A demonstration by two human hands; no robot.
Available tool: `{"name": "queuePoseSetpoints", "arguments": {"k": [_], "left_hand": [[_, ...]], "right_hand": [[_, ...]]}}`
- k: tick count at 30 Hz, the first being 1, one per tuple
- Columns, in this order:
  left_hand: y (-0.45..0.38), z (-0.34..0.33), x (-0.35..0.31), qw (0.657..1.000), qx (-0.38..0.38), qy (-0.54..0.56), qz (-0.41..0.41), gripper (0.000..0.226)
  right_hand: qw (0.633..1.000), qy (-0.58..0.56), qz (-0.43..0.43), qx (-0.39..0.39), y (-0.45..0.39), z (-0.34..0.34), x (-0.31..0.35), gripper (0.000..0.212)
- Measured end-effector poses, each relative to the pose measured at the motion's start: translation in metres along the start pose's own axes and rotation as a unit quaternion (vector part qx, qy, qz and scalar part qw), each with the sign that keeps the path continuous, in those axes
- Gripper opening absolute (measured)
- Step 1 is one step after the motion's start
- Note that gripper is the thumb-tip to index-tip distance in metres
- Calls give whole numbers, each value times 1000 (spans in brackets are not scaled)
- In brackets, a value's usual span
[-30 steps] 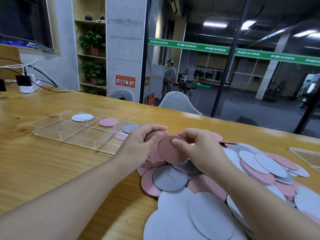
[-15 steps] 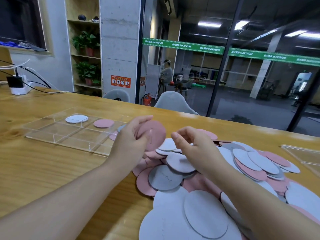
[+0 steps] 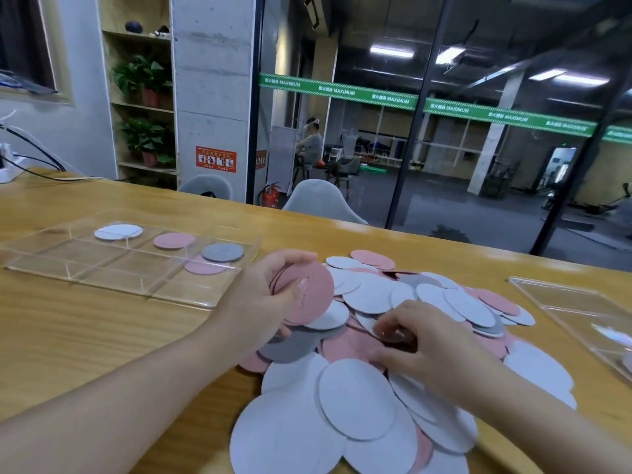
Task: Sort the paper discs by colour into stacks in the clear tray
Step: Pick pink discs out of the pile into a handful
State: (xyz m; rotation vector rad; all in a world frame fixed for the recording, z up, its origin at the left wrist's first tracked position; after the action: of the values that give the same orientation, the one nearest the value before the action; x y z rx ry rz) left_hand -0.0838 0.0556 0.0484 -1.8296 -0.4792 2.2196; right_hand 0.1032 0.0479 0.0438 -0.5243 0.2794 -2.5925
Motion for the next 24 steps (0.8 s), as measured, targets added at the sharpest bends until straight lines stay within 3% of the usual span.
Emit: {"name": "queuePoseSetpoints", "arguments": {"k": [4,12,16,19,24], "left_hand": [[3,-6,-8,1000,-4,-5,4,39],[12,-15,-10,995,-59,50,58,34],[20,-15,-5,996,-65,33,46,39],[23,-17,-14,999,-32,-16,-11,50],[28,-20,-21,999,-7,-38,-23,49]], "right_hand": [[999,34,2,34,1,-8,0,39],[993,24,53,105,7,-11,5,42],[986,73,145,47,7,-5,22,23],[966,110,233,-2,13,-6,32,20],[966,123,212,-85,18,-9,26,10]]}}
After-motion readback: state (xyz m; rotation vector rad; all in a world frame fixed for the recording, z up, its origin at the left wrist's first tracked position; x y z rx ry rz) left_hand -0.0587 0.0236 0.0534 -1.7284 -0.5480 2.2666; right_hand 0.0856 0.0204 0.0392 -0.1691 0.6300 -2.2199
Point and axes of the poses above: each hand's wrist, its own y-axis away from the middle knuckle, its own z-axis out of the back of the hand, x = y × z, the point moved 10 cm from there along -y, towards the middle knuckle, and after that the axes turned 1 degree about z, right-handed, at the moved point
